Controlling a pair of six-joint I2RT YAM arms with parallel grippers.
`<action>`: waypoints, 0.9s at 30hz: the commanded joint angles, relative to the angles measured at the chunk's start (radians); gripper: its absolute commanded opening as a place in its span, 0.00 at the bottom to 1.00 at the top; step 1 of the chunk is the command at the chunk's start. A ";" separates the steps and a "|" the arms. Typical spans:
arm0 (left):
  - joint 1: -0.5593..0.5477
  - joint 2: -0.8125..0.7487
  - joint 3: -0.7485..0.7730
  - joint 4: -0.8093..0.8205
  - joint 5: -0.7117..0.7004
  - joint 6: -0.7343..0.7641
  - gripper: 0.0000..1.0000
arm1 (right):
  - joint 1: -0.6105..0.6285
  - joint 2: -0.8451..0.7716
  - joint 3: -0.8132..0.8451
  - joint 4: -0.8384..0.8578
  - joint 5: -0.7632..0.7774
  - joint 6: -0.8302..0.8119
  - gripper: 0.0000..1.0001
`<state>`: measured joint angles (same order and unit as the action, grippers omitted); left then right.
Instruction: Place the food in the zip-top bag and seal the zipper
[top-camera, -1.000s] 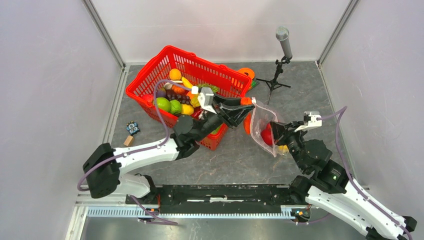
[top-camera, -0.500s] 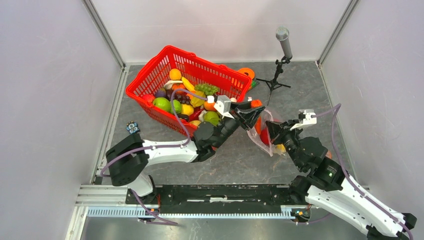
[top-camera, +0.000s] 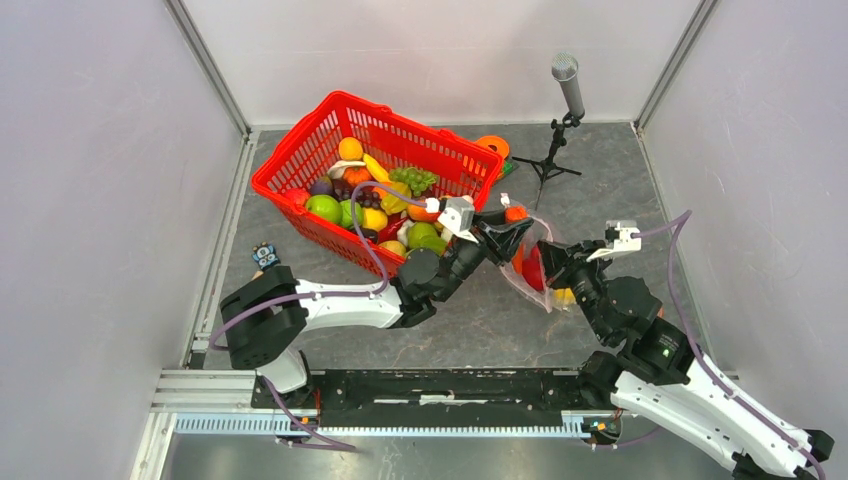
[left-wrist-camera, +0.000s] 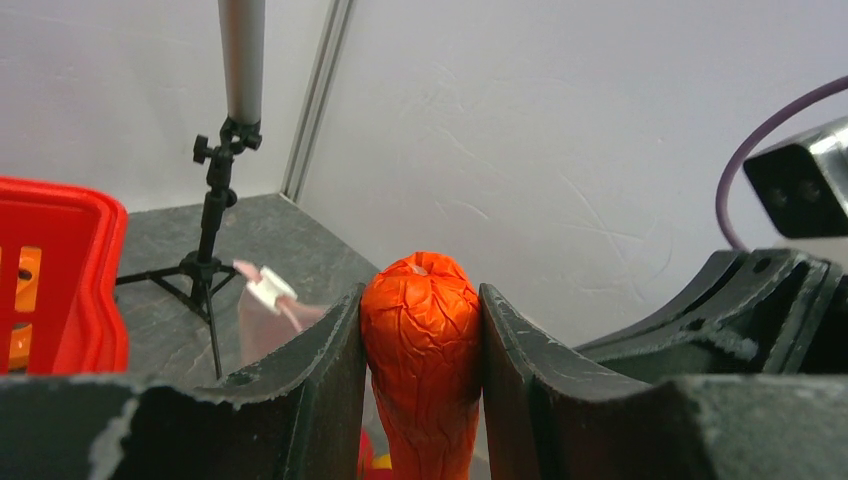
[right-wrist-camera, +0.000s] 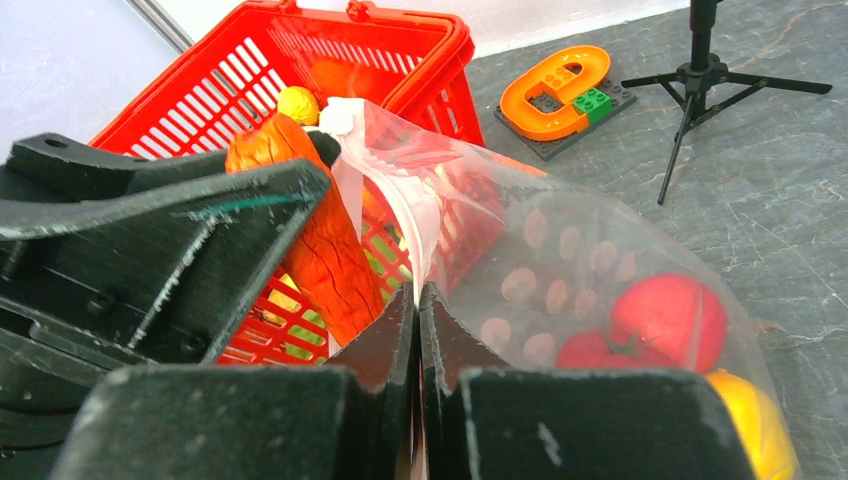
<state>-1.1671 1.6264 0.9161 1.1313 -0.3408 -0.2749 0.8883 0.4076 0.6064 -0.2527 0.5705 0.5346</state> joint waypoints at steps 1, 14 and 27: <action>-0.010 -0.008 -0.015 -0.014 -0.019 -0.014 0.43 | 0.004 0.009 0.043 0.015 0.028 -0.003 0.06; -0.011 -0.116 0.029 -0.195 0.079 0.067 0.83 | 0.003 -0.029 0.032 0.006 0.051 0.007 0.06; 0.042 -0.388 0.198 -0.923 0.005 0.267 1.00 | 0.003 -0.014 0.020 0.007 0.044 0.007 0.07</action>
<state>-1.1652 1.2911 1.0561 0.5072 -0.2726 -0.0898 0.8883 0.3882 0.6075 -0.2634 0.6064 0.5354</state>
